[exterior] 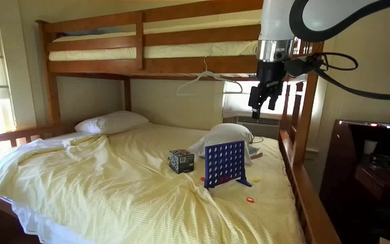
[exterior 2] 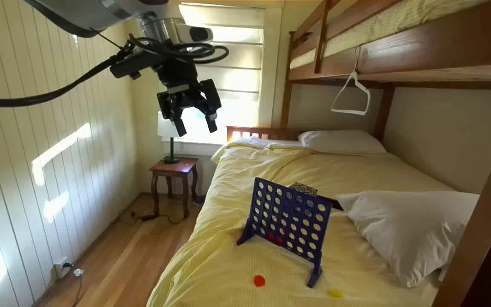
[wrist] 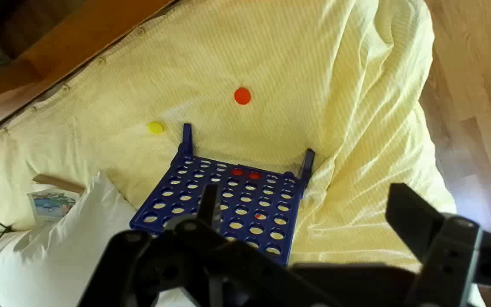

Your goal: Put one orange chip in the blue gameboard.

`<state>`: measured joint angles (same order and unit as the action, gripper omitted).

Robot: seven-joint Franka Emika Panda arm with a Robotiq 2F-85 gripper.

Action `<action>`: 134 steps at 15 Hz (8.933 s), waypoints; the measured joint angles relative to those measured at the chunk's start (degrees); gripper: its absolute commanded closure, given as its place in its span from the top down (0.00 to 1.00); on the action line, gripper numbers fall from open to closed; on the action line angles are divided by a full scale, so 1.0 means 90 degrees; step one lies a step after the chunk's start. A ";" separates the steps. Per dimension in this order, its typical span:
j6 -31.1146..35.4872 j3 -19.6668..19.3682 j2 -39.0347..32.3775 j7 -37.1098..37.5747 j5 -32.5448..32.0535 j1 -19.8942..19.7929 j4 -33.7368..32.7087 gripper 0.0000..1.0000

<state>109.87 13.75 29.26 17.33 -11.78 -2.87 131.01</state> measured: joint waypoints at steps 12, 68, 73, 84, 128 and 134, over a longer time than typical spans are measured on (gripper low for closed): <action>0.0297 -0.1015 -0.0953 -0.0150 0.0047 -0.0048 0.0005 1.00; 0.4331 -0.1963 -0.6660 -0.2772 0.1774 -0.0589 -0.0999 0.68; 0.4330 -0.1972 -0.6713 -0.2872 0.1758 -0.0621 -0.1000 0.67; 0.4328 -0.1972 -0.6712 -0.3003 0.1757 -0.0666 -0.1006 0.76; 0.4184 -0.2038 -0.6561 -0.3218 0.1116 -0.0743 -0.0996 0.61; 0.4077 -0.2036 -0.6560 -0.3225 0.0960 -0.0710 -0.0997 0.58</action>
<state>146.57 -4.57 -29.77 -11.69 -3.14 -9.26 122.03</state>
